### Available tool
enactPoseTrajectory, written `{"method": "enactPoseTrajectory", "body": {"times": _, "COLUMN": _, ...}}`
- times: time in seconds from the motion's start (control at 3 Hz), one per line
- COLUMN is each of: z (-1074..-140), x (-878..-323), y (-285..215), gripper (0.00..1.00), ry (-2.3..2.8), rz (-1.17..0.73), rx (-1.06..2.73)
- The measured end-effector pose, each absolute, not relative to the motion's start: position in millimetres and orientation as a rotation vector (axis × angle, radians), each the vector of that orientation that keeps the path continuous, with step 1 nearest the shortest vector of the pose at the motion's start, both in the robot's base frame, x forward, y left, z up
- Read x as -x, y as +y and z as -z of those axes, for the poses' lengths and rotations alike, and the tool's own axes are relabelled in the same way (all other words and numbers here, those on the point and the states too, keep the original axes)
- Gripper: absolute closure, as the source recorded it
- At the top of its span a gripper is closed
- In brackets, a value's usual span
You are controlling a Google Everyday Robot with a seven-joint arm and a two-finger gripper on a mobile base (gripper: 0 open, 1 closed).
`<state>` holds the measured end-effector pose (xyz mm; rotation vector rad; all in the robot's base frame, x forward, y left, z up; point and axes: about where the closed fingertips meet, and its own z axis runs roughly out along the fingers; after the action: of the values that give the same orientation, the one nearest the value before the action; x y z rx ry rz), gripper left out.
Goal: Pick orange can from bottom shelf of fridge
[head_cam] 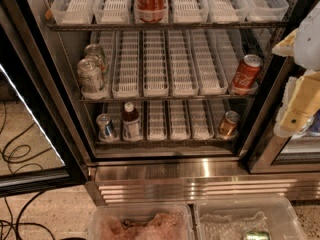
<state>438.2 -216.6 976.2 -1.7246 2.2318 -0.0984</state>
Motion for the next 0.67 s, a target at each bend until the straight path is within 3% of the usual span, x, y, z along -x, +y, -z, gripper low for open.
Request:
{"method": "enactPoseTrajectory", "body": {"times": 0.33, "z": -976, "x": -438, "y": -217, "gripper": 0.0, "ry": 2.232, "rz": 0.098, "rx": 1.725}}
{"method": "enactPoseTrajectory", "body": {"times": 0.67, "z": -967, "x": -444, "y": -202, "gripper": 0.0, "ry": 2.194, "rz": -0.032, "rx": 1.684}}
